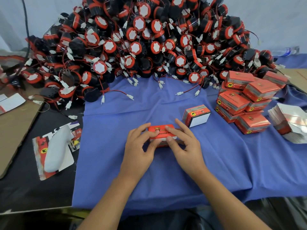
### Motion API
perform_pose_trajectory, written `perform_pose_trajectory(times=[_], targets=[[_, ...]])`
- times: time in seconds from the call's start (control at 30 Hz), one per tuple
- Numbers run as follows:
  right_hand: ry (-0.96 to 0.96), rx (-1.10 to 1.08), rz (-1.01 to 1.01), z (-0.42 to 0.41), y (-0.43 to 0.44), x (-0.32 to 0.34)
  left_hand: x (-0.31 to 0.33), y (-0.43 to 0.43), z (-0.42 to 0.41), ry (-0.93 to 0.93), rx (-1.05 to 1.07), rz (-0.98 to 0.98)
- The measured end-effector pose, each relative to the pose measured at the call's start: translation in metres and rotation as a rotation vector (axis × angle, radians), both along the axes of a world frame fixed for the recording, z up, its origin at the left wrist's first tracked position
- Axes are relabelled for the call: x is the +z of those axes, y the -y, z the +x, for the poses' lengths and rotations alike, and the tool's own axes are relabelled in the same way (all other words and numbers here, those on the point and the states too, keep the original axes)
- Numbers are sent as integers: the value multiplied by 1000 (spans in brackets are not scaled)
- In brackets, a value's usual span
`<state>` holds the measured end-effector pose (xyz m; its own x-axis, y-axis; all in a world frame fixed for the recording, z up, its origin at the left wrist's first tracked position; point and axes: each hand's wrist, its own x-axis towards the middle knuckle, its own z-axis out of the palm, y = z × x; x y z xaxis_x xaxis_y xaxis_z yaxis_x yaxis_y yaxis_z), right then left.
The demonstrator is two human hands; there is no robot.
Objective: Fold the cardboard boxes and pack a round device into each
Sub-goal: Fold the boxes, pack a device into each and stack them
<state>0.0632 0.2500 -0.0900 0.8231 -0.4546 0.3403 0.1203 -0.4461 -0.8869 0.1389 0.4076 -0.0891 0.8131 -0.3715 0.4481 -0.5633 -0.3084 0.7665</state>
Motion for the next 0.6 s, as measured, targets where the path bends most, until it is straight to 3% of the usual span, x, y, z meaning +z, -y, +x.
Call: perform_pose_trajectory(times=[0.23,0.47,0.6], targets=[[143,-140,-215,-2,-4,-6,0,-2,-6,101,100,-47],[93,-150,-320,-7,-13,0,4,0,-12,144,104,38],[57,-233,-524,-10,-19,-1,7,2,-16,159,130,139]])
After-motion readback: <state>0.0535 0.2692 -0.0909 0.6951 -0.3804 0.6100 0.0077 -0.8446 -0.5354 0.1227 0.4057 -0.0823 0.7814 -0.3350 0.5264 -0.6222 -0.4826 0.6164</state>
